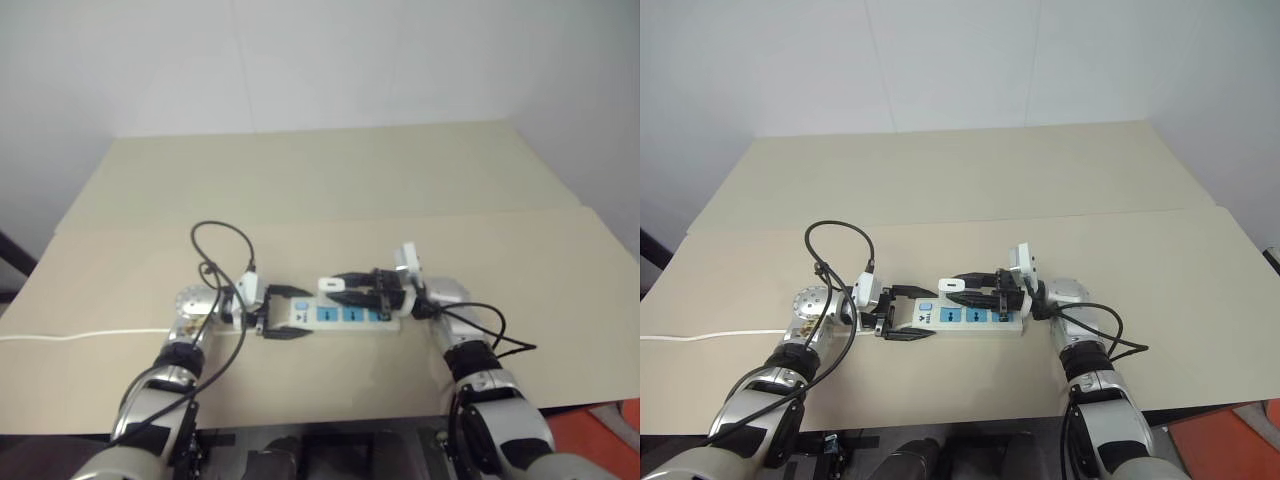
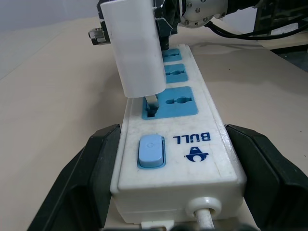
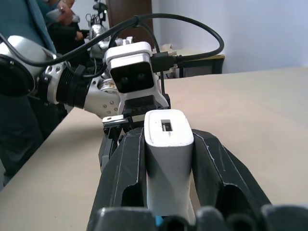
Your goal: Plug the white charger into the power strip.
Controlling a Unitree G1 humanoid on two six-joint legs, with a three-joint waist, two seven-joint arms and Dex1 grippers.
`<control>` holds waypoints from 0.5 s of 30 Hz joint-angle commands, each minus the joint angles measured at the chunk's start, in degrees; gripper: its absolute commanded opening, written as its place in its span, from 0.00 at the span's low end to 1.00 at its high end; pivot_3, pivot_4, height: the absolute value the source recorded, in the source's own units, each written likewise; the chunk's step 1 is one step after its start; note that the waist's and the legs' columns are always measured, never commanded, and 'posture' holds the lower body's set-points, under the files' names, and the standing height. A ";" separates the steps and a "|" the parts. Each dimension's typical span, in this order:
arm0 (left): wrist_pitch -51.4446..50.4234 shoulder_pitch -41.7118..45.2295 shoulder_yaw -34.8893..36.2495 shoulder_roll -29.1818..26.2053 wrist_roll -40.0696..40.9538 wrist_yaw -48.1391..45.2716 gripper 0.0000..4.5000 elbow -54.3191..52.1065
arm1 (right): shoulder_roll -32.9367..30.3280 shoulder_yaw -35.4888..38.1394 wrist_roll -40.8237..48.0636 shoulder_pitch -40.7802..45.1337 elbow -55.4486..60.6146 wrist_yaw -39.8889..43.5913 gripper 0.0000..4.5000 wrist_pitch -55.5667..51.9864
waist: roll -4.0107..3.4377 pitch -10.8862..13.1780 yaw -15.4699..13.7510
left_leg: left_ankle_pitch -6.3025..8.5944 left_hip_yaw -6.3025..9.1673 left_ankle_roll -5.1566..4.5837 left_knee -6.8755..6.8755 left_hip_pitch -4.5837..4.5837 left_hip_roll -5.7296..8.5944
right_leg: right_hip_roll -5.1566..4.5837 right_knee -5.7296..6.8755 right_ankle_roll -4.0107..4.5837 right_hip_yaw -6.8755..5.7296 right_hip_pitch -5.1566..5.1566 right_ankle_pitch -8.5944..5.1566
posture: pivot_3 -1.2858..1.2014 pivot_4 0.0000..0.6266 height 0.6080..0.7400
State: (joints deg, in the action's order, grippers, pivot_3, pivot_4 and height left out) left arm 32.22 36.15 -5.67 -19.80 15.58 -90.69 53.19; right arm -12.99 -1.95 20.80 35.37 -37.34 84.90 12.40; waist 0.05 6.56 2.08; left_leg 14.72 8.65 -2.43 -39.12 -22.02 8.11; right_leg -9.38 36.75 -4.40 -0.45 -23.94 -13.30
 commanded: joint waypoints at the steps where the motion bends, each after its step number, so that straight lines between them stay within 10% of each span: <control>1: 0.00 -0.17 -1.23 -0.03 -2.73 -0.26 0.72 0.67 | -0.45 -0.72 -1.69 1.40 -0.39 -0.50 0.25 1.73 | 0.00 0.00 0.02 | 0.00 0.00 0.00 0.00 0.01 0.00 | 0.00 0.00 0.00 0.00 0.00 0.00 | 0.52 0.24 1.00; 15: -0.09 0.07 -1.28 0.23 -2.82 -0.24 0.72 0.90 | -1.22 -1.37 -3.14 3.05 -1.39 -2.70 0.25 -0.22 | 0.00 0.00 -0.04 | 0.00 -0.01 0.00 0.12 0.16 0.00 | 0.03 0.00 0.00 0.04 0.01 0.00 | 0.52 0.24 1.00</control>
State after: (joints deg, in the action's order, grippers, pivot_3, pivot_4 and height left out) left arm 32.23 36.16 -5.63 -19.78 15.47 -90.60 53.36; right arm -13.45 -3.01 18.55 37.93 -38.69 82.19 13.01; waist 0.05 6.56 2.04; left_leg 14.72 8.64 -2.43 -39.00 -21.86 8.10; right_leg -9.35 36.74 -4.40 -0.41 -23.92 -13.30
